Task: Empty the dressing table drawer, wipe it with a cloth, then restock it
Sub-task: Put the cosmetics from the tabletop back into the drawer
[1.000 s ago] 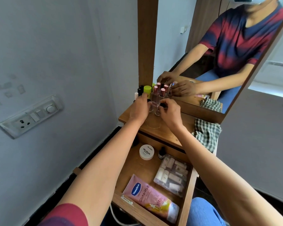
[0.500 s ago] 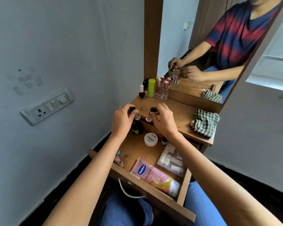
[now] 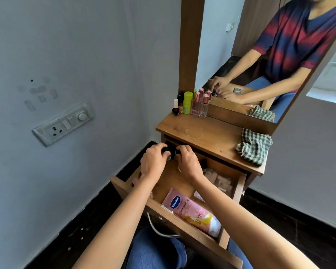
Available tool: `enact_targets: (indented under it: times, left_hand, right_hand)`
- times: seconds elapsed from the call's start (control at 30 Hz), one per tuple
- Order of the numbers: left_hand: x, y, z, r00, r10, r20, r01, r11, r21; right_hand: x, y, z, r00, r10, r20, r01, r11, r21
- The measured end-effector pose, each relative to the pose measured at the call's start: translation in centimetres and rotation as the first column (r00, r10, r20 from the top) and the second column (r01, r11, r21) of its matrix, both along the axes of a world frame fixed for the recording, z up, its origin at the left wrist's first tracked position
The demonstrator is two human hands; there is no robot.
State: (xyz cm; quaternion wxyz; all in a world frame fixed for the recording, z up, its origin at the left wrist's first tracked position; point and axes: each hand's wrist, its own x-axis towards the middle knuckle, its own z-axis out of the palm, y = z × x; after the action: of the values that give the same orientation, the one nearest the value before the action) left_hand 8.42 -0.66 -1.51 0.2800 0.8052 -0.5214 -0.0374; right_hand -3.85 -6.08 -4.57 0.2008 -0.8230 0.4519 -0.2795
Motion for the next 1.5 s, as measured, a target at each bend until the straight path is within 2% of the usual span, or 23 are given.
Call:
enact_targets:
  times: [0.17,0.47,0.87,1.0,1.17,1.23,1.33,1.4,1.5]
  left_hand:
    - [-0.7,-0.7,-0.9,1.0,0.01,-0.018,-0.009,0.999,0.043]
    - [-1.7,-2.2,-1.6,1.0,-0.024,-0.002,0.024,0.998,0.054]
    - [-2.7,-4.4,-2.7,0.997,-0.079,0.02,0.076,0.993,0.094]
    - [-2.8,-4.8,-3.3,0.996,-0.063,-0.069,0.07,0.991,0.113]
    - [-3.3,-4.5,-3.3,0.996,-0.088,-0.029,0.088,0.996,0.031]
    - [-3.4,-4.3,-3.3,0.995,-0.074,-0.07,0.074,0.997,-0.001]
    - [-3.6,-3.7,-3.1,0.975,0.008,-0.22,-0.008,1.0,-0.001]
    - [-3.8,-3.3,-3.3,0.956,0.053,-0.289,-0.03,0.996,0.084]
    - [-3.8,-3.2,-3.6,0.878,0.143,-0.456,-0.027,0.968,0.251]
  right_hand:
    - [0.4,-0.8,-1.1,0.995,-0.034,-0.099,0.038,0.998,0.045]
    - [0.2,-1.4,-1.3,0.977,-0.072,-0.202,0.068,0.997,-0.026]
    - [-0.7,-0.4,-1.7,0.988,-0.131,-0.076,0.133,0.991,0.018]
    - [-0.6,-0.2,-1.8,0.988,-0.144,-0.05,0.146,0.989,0.032]
    - [-0.6,0.1,-1.8,0.987,-0.162,-0.01,0.162,0.985,0.056]
    - [-0.6,0.2,-1.7,0.979,-0.202,0.034,0.198,0.976,0.092]
    - [-0.7,0.2,-2.0,0.964,-0.257,0.069,0.248,0.962,0.118]
    - [-0.8,0.4,-2.2,0.951,-0.292,0.105,0.273,0.948,0.164]
    - [-0.4,1.0,-2.6,0.93,-0.326,0.168,0.276,0.924,0.265]
